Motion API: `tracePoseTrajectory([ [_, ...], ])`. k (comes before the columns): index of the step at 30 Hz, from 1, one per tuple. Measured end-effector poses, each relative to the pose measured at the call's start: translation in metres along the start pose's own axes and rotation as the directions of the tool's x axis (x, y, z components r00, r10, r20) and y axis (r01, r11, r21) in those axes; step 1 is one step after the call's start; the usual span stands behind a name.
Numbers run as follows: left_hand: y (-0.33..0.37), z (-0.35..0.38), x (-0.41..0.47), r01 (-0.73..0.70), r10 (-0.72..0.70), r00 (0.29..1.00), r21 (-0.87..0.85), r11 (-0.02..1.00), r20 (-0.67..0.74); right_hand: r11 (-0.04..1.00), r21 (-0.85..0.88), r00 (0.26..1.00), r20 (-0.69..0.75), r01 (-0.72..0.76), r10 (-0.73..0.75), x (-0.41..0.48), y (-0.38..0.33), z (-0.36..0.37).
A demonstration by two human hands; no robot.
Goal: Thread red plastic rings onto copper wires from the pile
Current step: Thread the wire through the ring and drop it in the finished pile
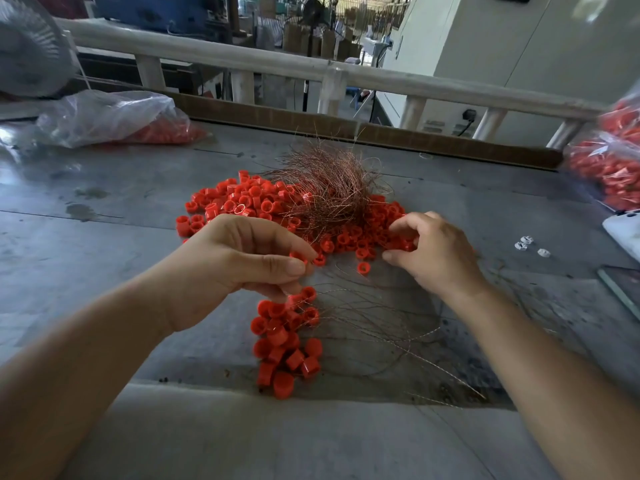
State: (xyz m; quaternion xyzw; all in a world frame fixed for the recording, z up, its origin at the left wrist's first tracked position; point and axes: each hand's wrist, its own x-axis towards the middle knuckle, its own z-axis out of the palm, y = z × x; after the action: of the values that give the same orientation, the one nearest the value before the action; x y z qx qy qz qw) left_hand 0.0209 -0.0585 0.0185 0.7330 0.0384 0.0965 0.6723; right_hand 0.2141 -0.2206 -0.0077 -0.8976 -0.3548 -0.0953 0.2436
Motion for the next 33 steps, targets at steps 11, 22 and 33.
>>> tracePoseTrajectory([
  [11,-0.002,0.001,0.0,0.004,-0.005,1.0,-0.011,1.0,-0.009,0.997,0.058,0.972,-0.231,0.057,-0.042,0.001,-0.005,-0.002],
  [22,-0.008,0.017,0.001,-0.25,0.31,0.949,0.449,0.858,-0.063,0.761,0.489,0.891,-0.372,0.426,-0.26,-0.032,-0.049,-0.03],
  [33,-0.009,0.032,-0.002,-0.304,0.327,0.945,0.432,0.849,0.024,0.635,0.574,0.84,-0.197,0.517,-0.506,-0.044,-0.062,-0.022],
])
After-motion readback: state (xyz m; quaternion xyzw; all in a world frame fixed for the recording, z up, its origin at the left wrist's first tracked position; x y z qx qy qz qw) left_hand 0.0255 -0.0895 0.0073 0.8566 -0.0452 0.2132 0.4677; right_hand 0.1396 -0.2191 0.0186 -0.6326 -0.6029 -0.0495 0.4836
